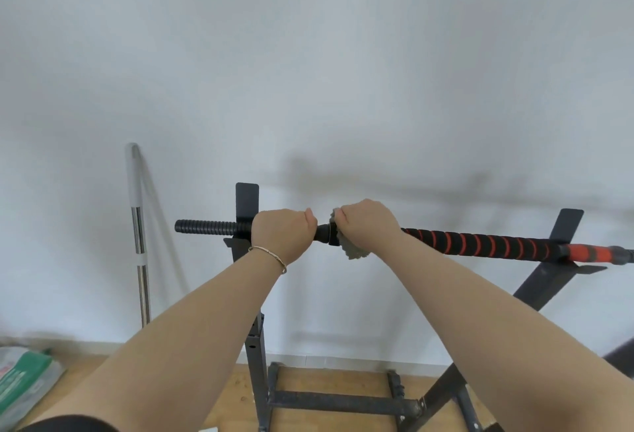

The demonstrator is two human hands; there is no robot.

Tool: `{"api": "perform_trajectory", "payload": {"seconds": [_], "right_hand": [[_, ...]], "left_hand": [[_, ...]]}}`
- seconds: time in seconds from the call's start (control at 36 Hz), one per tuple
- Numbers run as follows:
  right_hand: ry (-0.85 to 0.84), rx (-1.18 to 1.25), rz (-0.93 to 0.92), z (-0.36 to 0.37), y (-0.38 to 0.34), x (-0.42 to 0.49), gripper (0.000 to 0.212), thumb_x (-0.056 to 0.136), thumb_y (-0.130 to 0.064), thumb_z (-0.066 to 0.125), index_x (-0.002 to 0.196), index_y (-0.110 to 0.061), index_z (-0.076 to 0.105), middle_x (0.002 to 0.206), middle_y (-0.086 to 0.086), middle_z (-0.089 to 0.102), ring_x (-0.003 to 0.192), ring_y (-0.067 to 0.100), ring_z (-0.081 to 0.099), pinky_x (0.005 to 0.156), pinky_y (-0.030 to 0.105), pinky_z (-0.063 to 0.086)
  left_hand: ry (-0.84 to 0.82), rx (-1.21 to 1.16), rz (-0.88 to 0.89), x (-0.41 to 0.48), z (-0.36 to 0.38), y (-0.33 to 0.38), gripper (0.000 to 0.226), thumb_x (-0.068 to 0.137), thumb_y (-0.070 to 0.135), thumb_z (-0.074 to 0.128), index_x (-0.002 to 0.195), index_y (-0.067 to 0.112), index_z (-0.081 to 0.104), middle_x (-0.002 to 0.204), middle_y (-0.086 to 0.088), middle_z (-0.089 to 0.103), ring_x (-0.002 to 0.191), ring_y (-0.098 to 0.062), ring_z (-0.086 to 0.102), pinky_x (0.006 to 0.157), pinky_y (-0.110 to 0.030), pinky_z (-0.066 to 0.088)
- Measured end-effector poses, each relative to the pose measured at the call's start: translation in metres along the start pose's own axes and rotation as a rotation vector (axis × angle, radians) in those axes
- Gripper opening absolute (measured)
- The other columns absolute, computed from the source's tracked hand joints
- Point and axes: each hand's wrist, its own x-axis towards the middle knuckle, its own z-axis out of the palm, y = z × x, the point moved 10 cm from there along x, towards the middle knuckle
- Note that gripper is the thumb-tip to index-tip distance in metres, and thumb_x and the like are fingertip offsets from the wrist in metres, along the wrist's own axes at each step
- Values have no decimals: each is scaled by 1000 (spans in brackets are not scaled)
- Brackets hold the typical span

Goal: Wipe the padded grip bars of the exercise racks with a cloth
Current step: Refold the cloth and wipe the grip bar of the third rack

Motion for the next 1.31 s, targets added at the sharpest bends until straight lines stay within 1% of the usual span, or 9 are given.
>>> {"api": "perform_trajectory", "payload": {"seconds": [0.19, 0.31, 0.58, 0.67, 0.81, 0.92, 1.0, 1.17, 1.31], "right_hand": [[-427, 672, 315, 24, 32, 1, 38, 99, -30, 37, 89, -4, 63, 79, 16, 70, 56, 34, 65, 57, 36, 54], [-136, 693, 325, 3, 52, 5, 46, 106, -29, 30, 101, -5, 69, 103, 9, 68, 98, 28, 60, 85, 35, 47], [379, 881, 557, -32, 122, -44, 47, 106, -34, 28, 69, -22, 54, 73, -9, 57, 77, 18, 56, 67, 31, 36], [418, 974, 580, -37, 124, -59, 44, 104, -40, 29, 72, -32, 58, 79, -15, 62, 79, 0, 56, 64, 20, 38], [395, 1122, 589, -27, 117, -75, 50, 104, -41, 28, 91, -27, 74, 99, -11, 72, 95, 6, 62, 77, 23, 43], [400, 1152, 595, -18, 112, -86, 46, 106, -41, 29, 85, -33, 69, 93, -17, 69, 91, -4, 58, 73, 14, 38], [433, 1143, 601, -17, 113, -97, 45, 106, -40, 29, 80, -37, 66, 82, -26, 67, 86, -12, 57, 73, 11, 36], [574, 1182, 555, -37, 126, -113, 44, 106, -39, 28, 92, -31, 69, 97, -18, 72, 92, -4, 63, 74, 11, 43], [457, 837, 403, -48, 94, -85, 40, 107, -33, 28, 100, -15, 63, 92, 1, 67, 81, 21, 59, 73, 34, 46]], "left_hand": [[10, 38, -37, -8, -2, -1, 20, 81, 7, 49, 74, 20, 35, 50, 4, 21, 42, -19, 36, 50, -25, 24], [-15, 38, -37, -9, 0, -1, 20, 81, 5, 48, 77, 19, 34, 53, 4, 25, 47, -19, 39, 53, -28, 28], [73, -9, -13, -7, -16, 6, 13, 86, 8, 49, 93, 20, 49, 74, 2, 39, 66, -22, 38, 58, -31, 29], [174, -35, -9, -10, -24, 9, 13, 82, 6, 52, 89, 16, 55, 73, -1, 45, 66, -24, 37, 59, -32, 29], [387, -230, -42, -17, -43, 17, 37, 91, 19, 28, 76, 12, 62, 72, -5, 54, 72, -29, 46, 65, -38, 36], [431, -294, -109, -20, -49, 21, 26, 91, 20, 45, 76, 12, 64, 75, -5, 58, 72, -30, 50, 65, -39, 39], [398, -313, -133, -20, -48, 21, 8, 86, 15, 62, 79, 12, 65, 77, -6, 59, 73, -31, 51, 65, -38, 39], [154, -113, -122, -8, -33, 15, 16, 87, 9, 44, 95, 17, 57, 79, 1, 47, 72, -24, 41, 64, -34, 33], [-35, -21, -101, 14, -25, 4, 20, 83, 6, 47, 98, 18, 49, 71, 4, 40, 67, -22, 45, 60, -31, 34]]}}
